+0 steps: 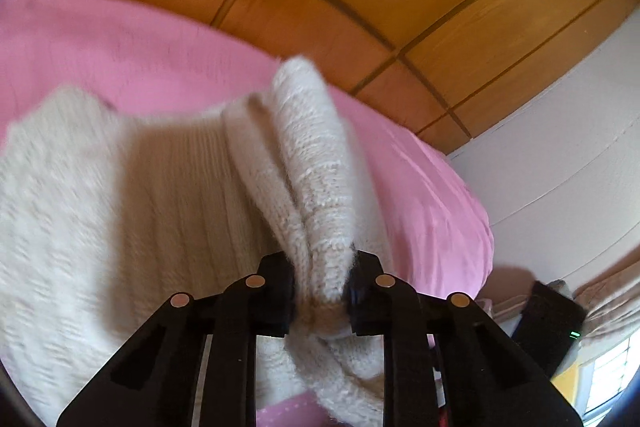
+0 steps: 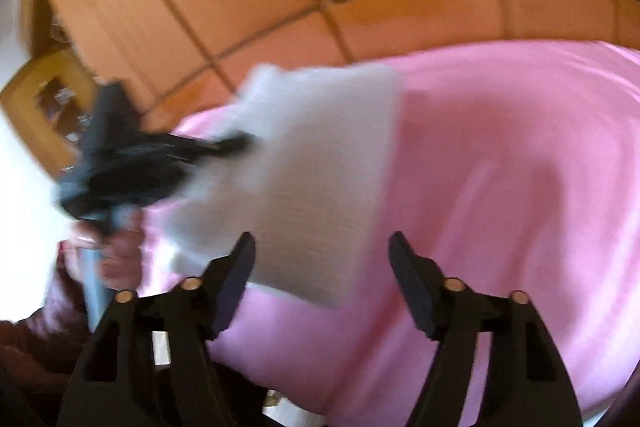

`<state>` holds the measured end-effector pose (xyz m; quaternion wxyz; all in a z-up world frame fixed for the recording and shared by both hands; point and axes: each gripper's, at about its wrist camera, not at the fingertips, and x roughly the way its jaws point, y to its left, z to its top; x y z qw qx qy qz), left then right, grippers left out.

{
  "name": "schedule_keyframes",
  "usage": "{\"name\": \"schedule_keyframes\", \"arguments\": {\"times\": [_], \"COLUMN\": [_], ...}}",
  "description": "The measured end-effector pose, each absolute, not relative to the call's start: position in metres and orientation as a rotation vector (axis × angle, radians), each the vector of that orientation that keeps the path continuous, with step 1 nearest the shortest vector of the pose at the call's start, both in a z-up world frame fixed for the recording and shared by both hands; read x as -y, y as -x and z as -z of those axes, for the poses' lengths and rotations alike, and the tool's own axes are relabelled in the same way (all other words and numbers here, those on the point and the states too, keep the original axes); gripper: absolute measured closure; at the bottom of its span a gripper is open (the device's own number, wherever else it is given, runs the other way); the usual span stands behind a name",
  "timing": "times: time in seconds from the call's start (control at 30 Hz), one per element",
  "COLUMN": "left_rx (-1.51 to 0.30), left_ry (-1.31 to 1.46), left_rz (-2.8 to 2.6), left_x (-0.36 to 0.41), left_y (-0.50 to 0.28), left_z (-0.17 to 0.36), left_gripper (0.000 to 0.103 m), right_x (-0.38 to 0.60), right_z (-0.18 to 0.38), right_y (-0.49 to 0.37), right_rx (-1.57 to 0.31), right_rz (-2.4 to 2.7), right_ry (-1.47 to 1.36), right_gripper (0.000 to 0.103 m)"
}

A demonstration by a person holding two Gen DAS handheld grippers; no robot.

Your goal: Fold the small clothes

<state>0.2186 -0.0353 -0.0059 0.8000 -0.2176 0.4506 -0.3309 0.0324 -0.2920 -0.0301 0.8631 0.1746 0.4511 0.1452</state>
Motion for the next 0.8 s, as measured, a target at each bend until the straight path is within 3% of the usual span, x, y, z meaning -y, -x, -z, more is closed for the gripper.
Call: {"name": "schedule_keyframes", "arguments": {"times": [0.17, 0.33, 0.63, 0.8], "left_rx": [-0.881, -0.792, -0.940, -0.908], "left_ry": [0.410, 0.367, 0.402, 0.401], "left_rz": [0.687, 0.606, 0.325, 0.291], "left_x": [0.005, -0.045, -0.125, -0.118], "left_y": [-0.212, -0.195, -0.201, -0.193], "left_z": [-0.024, -0.044, 0.048, 0.052], "left_gripper": [0.086, 0.086, 0.085, 0.080], "right_x": [0.265, 0.205, 0.137, 0.134], "right_z": [0.036, 0.033, 0.059, 0.049], "right_y": [-0.046, -0.054, -0.079, -0.075], "right_rx": [-0.953, -0.951, -1.014, -1.021], "right_rz": [-0.349, -0.491, -0.556, -0.558], "right_ry": [-0.339, -0.311, -0.230, -0.162], "right_gripper": [0.053, 0.055, 0.054, 0.053]}}
